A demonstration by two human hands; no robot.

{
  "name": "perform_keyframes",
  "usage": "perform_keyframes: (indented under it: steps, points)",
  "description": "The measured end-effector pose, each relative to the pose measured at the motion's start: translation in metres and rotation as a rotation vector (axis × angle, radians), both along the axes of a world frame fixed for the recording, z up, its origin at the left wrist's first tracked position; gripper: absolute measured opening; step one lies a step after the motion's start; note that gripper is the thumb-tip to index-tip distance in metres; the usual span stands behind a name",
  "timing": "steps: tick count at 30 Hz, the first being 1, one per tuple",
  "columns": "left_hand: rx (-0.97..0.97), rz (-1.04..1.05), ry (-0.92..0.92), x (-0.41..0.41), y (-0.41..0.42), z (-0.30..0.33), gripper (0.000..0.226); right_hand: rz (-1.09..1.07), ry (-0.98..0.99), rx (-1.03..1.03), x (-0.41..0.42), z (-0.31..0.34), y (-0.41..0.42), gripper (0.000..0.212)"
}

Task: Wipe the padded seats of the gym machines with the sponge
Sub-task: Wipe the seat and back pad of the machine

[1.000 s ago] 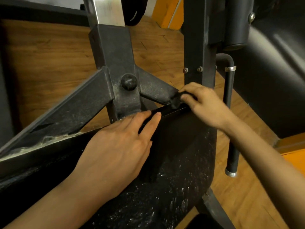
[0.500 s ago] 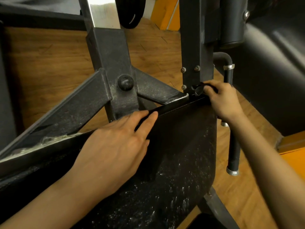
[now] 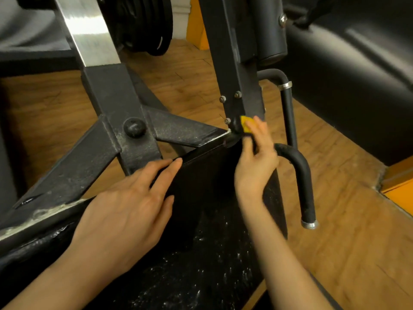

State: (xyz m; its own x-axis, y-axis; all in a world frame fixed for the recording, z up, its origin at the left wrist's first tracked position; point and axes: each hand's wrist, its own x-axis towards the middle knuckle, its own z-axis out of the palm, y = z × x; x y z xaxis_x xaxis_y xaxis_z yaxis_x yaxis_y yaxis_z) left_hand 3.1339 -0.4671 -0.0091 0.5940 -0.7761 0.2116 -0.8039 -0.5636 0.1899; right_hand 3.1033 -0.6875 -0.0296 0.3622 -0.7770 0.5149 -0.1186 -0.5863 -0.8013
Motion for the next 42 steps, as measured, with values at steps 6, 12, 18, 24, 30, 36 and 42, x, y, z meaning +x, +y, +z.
perform_keyframes:
  steps: [6, 12, 18, 24, 30, 36, 42]
  points:
    - [0.002, -0.021, -0.001, 0.001, -0.006, 0.006, 0.056, 0.177, 0.091, -0.112, -0.011, 0.001, -0.034, 0.037]
    - [-0.006, -0.202, -0.122, 0.003, -0.058, 0.009, 0.06, 0.025, 0.042, -0.007, -0.004, 0.005, -0.02, 0.036]
    - [0.109, -0.295, -0.266, 0.012, -0.074, -0.001, 0.054, 0.03, 0.024, 0.006, -0.012, -0.009, -0.059, 0.038]
    - [0.119, -0.313, -0.308, 0.011, -0.075, -0.004, 0.055, -0.03, -0.052, 0.039, -0.031, -0.032, 0.002, 0.043]
    - [0.103, -0.32, -0.273, 0.011, -0.077, -0.005, 0.053, -0.073, -0.07, 0.119, -0.015, -0.023, -0.056, 0.038]
    - [0.059, -0.306, -0.217, 0.01, -0.078, -0.003, 0.054, -0.029, -0.059, 0.092, -0.026, -0.032, 0.008, 0.043]
    - [0.046, -0.311, -0.203, 0.007, -0.078, -0.002, 0.052, -0.06, -0.087, 0.144, -0.01, -0.016, -0.048, 0.039]
